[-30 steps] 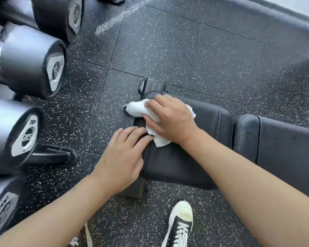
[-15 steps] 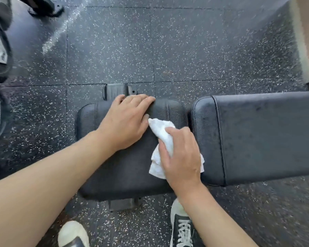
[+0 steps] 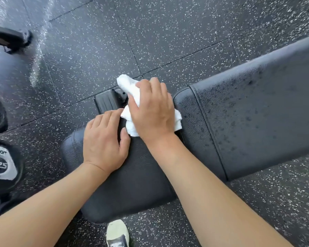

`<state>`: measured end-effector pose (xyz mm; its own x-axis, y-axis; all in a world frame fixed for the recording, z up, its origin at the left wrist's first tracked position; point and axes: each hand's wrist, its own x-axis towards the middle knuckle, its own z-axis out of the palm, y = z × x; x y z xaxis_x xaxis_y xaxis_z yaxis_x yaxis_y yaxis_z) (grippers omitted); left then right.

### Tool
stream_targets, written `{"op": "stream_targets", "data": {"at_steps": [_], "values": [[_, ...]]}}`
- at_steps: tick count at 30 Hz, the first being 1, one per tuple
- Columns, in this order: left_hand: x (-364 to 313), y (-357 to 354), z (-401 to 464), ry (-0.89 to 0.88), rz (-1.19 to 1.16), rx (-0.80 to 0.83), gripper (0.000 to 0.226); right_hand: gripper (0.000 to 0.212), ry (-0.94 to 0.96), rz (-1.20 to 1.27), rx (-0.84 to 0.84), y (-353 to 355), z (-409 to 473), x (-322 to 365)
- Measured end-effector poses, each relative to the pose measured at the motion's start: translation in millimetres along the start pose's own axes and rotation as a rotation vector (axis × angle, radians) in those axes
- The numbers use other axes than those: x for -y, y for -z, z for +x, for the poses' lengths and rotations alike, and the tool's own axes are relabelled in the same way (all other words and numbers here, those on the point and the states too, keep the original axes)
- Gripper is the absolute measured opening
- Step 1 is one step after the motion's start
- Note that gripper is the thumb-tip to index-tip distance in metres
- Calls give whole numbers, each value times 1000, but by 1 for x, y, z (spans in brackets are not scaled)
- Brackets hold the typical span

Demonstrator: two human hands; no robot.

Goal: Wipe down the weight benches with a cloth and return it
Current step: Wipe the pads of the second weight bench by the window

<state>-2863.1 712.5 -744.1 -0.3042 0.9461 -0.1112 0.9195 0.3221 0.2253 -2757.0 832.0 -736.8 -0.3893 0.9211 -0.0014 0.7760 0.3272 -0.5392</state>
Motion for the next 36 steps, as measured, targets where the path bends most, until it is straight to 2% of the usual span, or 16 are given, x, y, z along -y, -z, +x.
{"op": "stream_targets", "data": {"at_steps": [3,5,10,13,18,22,25,29,33,36], "values": [[-1,0,1,-4,-6,10,52,28,32,-12,43,1,-1,-2],[0,0,1,-4,-15,8,52,25,29,54,-13,7,-22,-7],[-1,1,1,-3,-7,15,53,22,27,-9,-120,19,-134,-36],[-3,2,1,6,-13,19,52,24,-61,-4,-198,19,-179,-42],[-3,1,-3,1,-34,6,53,26,-287,-46,-285,8,-152,-15],[-3,-1,-5,10,-51,-4,55,24,-331,-77,-356,2,-106,-6],[-2,-4,-4,-6,-55,-37,57,26,-316,-94,-355,-1,-95,-1],[2,-6,-4,-1,-67,-43,58,23,-285,-82,-356,-4,-158,8],[1,-7,-6,-21,-97,-66,54,20,-122,-27,-328,-26,-253,31],[1,-9,-3,-11,-70,-75,52,19,46,-53,-334,-39,-267,25]]}}
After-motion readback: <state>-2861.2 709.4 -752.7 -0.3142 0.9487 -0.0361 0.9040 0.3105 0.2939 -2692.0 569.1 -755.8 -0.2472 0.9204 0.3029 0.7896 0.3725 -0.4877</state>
